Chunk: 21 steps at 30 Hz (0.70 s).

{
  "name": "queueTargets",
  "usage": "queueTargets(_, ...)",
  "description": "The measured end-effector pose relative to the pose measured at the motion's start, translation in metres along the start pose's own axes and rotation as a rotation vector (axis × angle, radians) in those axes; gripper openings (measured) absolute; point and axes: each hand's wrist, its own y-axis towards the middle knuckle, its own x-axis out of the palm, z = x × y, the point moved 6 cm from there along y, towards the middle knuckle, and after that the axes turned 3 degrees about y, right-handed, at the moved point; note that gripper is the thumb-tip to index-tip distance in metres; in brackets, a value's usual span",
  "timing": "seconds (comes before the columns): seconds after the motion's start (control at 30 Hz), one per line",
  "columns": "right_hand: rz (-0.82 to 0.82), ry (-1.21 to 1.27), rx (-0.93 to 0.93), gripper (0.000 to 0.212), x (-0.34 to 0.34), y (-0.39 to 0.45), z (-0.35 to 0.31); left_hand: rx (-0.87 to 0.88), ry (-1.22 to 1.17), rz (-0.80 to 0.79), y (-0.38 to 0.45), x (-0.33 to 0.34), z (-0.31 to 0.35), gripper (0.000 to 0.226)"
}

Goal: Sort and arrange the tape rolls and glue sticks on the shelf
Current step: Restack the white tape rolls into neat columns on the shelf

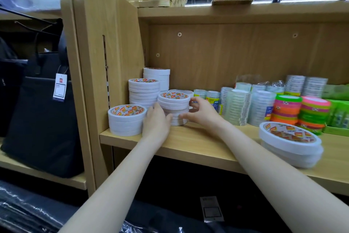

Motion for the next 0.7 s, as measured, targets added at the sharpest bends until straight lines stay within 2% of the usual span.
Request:
queueTargets(0.13, -0.064, 0.03, -0.019, 0.06, 0.0, 0.002, -0.003, -0.005, -0.027, -0.002, 0.003, -0.003, -0.001, 0.035)
queueTargets(0.2, -0.109, 0.101, -0.027, 0.049, 0.003, 0.0, -0.006, 0.016, -0.022, -0.006, 0.003, -0.002, -0.002, 0.037)
queueTargets(0.3, -0.087, 0.162, -0.055, 0.037, 0.003, -0.001, -0.012, 0.015, -0.008, -0.022, 0.002, 0.001, -0.004, 0.042)
queueTargets(0.57, -0.075, 0.306, 0.017, 0.058, -0.002, 0.0, -0.008, 0.039, 0.009, 0.019, 0.0, -0.001, -0.002, 0.048)
queueTargets(0.7, -0.075, 0.29, -0.029, 0.035, -0.001, -0.001, -0.011, 0.028, -0.055, 0.035, 0.002, -0.002, -0.002, 0.045)
